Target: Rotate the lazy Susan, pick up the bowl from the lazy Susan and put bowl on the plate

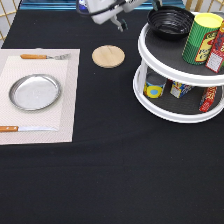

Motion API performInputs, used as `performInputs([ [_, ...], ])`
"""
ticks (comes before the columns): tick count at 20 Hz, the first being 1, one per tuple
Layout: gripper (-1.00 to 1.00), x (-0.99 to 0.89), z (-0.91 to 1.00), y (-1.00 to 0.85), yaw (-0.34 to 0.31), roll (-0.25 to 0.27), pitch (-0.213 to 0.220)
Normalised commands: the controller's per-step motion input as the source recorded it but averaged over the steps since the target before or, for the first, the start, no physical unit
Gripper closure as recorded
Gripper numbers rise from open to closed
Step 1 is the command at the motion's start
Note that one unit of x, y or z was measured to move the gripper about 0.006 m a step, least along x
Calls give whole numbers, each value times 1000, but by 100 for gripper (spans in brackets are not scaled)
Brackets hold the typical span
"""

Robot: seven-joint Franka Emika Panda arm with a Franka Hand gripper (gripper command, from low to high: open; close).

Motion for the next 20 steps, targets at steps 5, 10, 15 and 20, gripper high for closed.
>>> performInputs([
  [5, -100, -696, 39, 106, -132, -70, 0],
  [10, -100, -533, 0, 291, -161, -67, 0],
  [15, -100, -449, -103, 573, -125, -124, 1],
  [20, -100, -548, -335, 361, -119, -133, 0],
])
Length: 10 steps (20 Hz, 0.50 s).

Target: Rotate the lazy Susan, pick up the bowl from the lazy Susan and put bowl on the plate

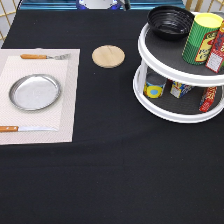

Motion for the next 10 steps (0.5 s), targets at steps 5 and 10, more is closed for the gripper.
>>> performInputs([
  [5, -100, -385, -393, 3, -97, -73, 3],
  [10, -100, -287, -417, 73, -56, -58, 4],
])
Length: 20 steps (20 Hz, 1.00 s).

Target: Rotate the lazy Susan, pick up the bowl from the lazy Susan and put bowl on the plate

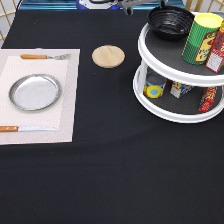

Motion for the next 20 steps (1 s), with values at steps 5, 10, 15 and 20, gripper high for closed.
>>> performInputs([
  [5, -100, -139, -238, 271, -16, -75, 16],
  [10, 100, -50, 189, 321, 0, -84, 31],
  [15, 100, -79, 68, 186, 0, -93, 7],
  [20, 100, -103, -81, 124, -2, -74, 0],
])
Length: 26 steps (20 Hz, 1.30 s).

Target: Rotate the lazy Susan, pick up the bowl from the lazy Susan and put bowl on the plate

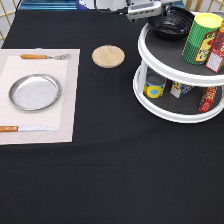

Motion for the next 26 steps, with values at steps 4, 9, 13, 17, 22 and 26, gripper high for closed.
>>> performInputs([
  [4, 100, -18, -9, 131, -15, -71, 0],
  [9, 100, 0, 266, 119, -31, -74, 9],
  [13, 100, 19, 418, 43, -61, -84, 0],
  [17, 100, 4, 581, -34, -83, -35, 0],
  [22, 100, 110, 713, -301, -112, -7, 0],
  [26, 100, 282, 485, -539, -145, 0, 0],
])
